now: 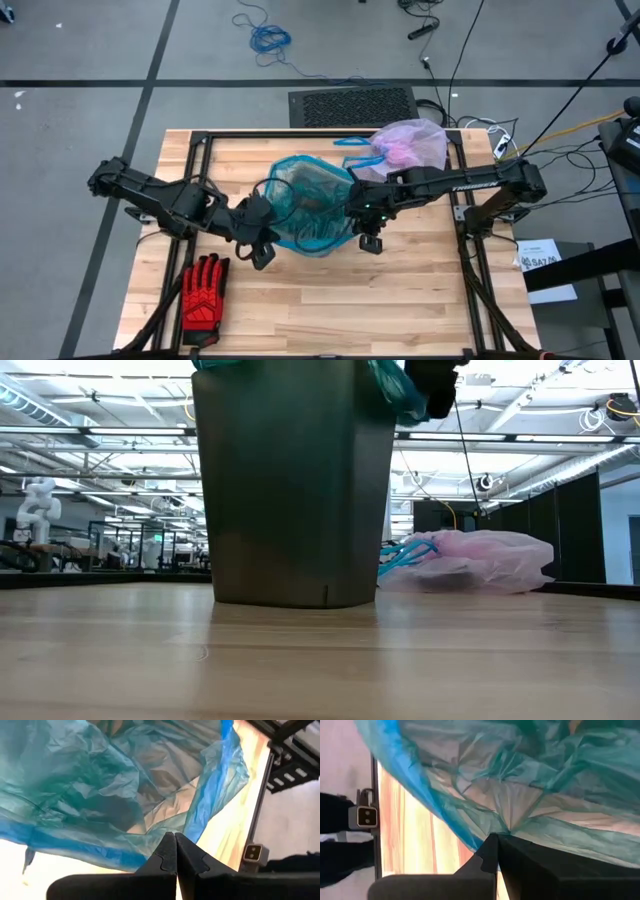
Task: Place trash/remove bag and relplace
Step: Insert the blue trash bag into the trash bin
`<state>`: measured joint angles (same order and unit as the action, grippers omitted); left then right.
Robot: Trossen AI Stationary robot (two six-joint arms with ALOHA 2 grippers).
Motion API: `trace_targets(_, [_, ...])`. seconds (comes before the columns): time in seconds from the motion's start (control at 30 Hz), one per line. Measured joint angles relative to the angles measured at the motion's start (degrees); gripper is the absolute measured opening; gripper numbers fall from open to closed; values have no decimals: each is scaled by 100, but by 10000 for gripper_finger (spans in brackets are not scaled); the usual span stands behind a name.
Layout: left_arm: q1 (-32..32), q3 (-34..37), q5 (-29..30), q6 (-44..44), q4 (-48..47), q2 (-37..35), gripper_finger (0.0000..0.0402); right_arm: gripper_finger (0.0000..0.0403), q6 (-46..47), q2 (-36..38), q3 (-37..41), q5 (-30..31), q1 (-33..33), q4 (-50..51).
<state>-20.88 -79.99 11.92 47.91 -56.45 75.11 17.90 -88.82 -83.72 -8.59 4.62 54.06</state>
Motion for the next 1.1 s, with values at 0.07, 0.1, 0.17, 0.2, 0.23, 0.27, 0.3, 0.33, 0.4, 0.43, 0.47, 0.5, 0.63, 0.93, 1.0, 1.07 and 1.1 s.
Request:
trace_targets(0.07, [-85, 0, 143, 130, 37, 0, 0, 0, 87, 7, 17, 21, 0, -107])
trace_targets(0.1, [-126, 0, 197, 156, 65, 0, 0, 0, 119, 31, 17, 76, 0, -160])
trace_targets(0.17, [-200, 0, 328, 234, 131, 0, 0, 0, 172, 97, 17, 131, 4, -275])
trace_targets(0.2, [-239, 2, 386, 244, 145, 0, 0, 0, 195, 123, 17, 136, 4, -310])
trace_targets(0.23, [-268, 2, 476, 244, 186, 14, 0, 0, 216, 136, 15, 161, 4, -314])
trace_targets(0.27, [-296, 2, 560, 247, 225, 24, 0, 0, 239, 137, 15, 193, 4, -298])
trace_targets(0.3, [-326, 2, 643, 267, 209, 31, 0, 0, 247, 132, 15, 246, 5, -284])
trace_targets(0.33, [-353, 4, 716, 276, 191, 36, 0, 0, 247, 126, 15, 273, 20, -269])
trace_targets(0.4, [-390, 4, 880, 281, 210, 66, 0, 0, 271, 122, 15, 337, 61, -274])
trace_targets(0.43, [-419, 4, 944, 280, 206, 80, 0, 0, 300, 122, 15, 434, 95, -287])
trace_targets(0.47, [-438, 4, 984, 279, 214, 98, 0, 0, 326, 122, 15, 541, 123, -286])
trace_targets(0.5, [-452, 4, 1014, 279, 220, 125, 0, 0, 363, 119, 16, 633, 154, -283])
trace_targets(0.63, [-520, 4, 1105, 110, 595, 251, 0, 0, 472, 94, 15, 979, 256, -297])
trace_targets(0.93, [-551, 4, 942, -627, 1448, 799, 0, 0, 715, 82, 420, 1193, 315, -650])
trace_targets(1.0, [-551, 4, 940, -620, 1714, 941, 0, 0, 721, 81, 446, 1203, 386, -649])
trace_targets(1.07, [-551, 4, 966, -472, 1870, 1081, 0, 0, 721, 81, 448, 1218, 474, -690])
trace_targets(1.1, [-551, 4, 1035, -340, 1892, 1157, 0, 0, 721, 83, 448, 1287, 527, -737])
